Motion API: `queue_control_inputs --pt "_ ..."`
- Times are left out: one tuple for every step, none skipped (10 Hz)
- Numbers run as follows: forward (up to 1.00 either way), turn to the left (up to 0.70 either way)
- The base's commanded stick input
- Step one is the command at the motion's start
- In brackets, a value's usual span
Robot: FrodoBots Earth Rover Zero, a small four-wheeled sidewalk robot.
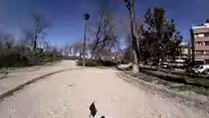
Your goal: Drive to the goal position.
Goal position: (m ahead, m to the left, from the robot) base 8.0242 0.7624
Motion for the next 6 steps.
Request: queue_control_inputs --pt "1.0 0.0" --pt "1.0 0.0" --pt "1.0 0.0" --pt "1.0 0.0" --pt "1.0 0.0" --pt "1.0 0.0"
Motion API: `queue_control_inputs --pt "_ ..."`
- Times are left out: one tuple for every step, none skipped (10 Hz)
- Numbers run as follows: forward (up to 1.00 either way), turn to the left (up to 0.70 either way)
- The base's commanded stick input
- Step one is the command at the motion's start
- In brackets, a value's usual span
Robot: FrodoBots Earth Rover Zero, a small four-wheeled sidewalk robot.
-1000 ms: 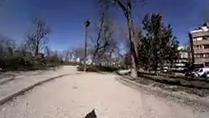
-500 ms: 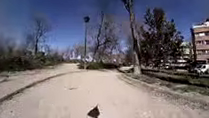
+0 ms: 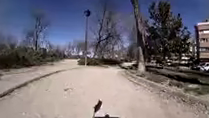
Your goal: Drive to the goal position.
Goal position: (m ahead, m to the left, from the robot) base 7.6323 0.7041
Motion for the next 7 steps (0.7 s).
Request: queue_control_inputs --pt "1.0 0.0" --pt "1.0 0.0" --pt "1.0 0.0" --pt "1.0 0.0" --pt "1.0 0.0" --pt "1.0 0.0" --pt "1.0 0.0"
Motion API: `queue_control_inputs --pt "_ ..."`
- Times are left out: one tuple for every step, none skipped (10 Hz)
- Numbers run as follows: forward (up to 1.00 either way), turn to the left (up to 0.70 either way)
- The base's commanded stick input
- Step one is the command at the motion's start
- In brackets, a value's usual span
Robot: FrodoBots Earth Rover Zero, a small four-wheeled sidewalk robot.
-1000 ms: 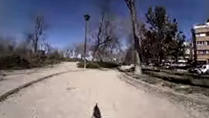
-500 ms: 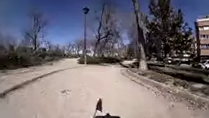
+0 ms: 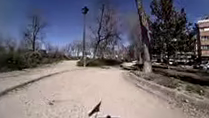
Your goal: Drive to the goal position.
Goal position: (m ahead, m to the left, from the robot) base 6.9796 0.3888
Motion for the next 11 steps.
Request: queue_control_inputs --pt "1.0 0.0" --pt "1.0 0.0" --pt "1.0 0.0" --pt "1.0 0.0" --pt "1.0 0.0" --pt "1.0 0.0" --pt "1.0 0.0" --pt "1.0 0.0" --pt "1.0 0.0" --pt "1.0 0.0" --pt "1.0 0.0"
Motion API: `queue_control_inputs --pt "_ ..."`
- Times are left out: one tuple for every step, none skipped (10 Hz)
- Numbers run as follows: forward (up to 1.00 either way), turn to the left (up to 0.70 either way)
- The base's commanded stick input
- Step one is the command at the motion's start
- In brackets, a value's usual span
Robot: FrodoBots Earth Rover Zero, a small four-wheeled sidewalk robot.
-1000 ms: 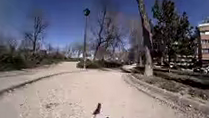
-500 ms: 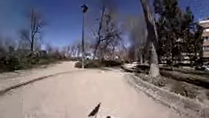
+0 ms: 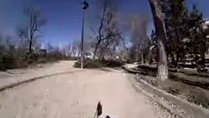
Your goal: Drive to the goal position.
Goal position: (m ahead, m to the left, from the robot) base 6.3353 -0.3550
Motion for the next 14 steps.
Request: queue_control_inputs --pt "1.0 0.0" --pt "1.0 0.0" --pt "1.0 -0.08" --pt "1.0 -0.26" --pt "1.0 -0.24" --pt "1.0 -0.21" --pt "1.0 -0.18" --pt "1.0 -0.14" --pt "1.0 -0.13" --pt "1.0 -0.13" --pt "1.0 -0.13" --pt "1.0 -0.14" --pt "1.0 -0.15" --pt "1.0 -0.25"
